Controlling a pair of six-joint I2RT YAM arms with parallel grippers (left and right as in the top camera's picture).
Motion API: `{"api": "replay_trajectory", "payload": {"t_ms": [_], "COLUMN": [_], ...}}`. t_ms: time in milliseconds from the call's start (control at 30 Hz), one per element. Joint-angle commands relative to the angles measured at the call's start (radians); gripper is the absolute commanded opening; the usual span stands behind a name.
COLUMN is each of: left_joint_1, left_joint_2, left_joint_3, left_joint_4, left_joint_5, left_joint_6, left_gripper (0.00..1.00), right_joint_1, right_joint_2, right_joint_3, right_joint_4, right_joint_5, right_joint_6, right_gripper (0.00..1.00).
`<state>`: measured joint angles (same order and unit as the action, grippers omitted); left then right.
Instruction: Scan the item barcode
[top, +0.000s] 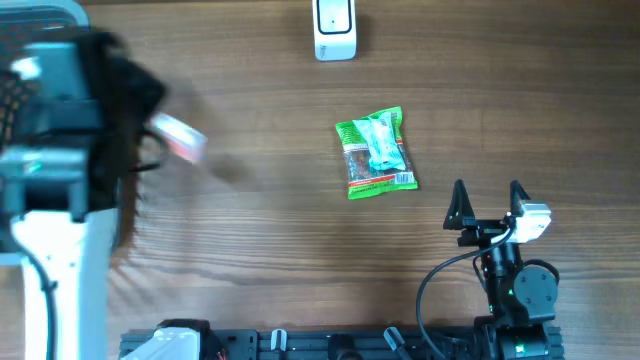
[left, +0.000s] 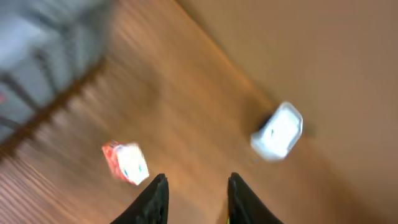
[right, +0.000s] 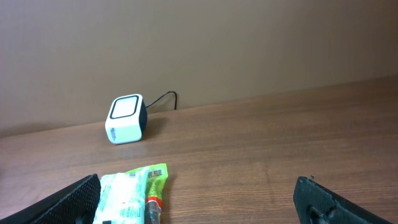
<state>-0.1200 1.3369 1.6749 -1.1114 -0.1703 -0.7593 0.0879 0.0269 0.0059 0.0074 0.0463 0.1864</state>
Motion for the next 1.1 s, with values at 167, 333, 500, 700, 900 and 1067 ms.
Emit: {"api": "replay_trajectory", "payload": {"t_ms": [167, 333, 500, 700, 900, 1067], "left_joint_1": [-0.336, -0.374, -0.377, -0.419, -0.553, -0.642], "left_joint_2": [0.270, 0.399, 0.456, 0.484, 0.484, 0.485], "left_joint_3": [-0.119, -0.119, -0.119, -0.126, -0.269, -0.423], "left_joint_4": [-0.039, -0.015, -0.023, -0.079, 0.077, 0.268], "left_joint_5": [-0.011, -0.020, 0.118, 0.285, 0.319, 0.315], "left_joint_6": [0.026, 0.100, 0.178, 0.206, 0.074, -0.020], "left_gripper": [0.52, 0.72, 0.73, 0.78, 0.65, 0.58], "right_joint_1": [-0.005, -0.005, -0.005, -0.005, -0.005, -0.005], "right_joint_2": [-0.003, -0.003, -0.003, -0.003, -0.003, -0.003], "right_joint_3": [-0.001, -0.001, -0.001, -0.001, -0.001, -0.001], "right_joint_4": [0.005, 0.005, 0.005, 0.005, 0.005, 0.005], "right_joint_5": [0.013, 0.013, 0.013, 0.013, 0.013, 0.013], "right_joint_6": [0.004, 0.004, 0.003, 0.004, 0.004, 0.004], "right_gripper": [1.00, 1.00, 1.00, 1.00, 1.00, 1.00]}}
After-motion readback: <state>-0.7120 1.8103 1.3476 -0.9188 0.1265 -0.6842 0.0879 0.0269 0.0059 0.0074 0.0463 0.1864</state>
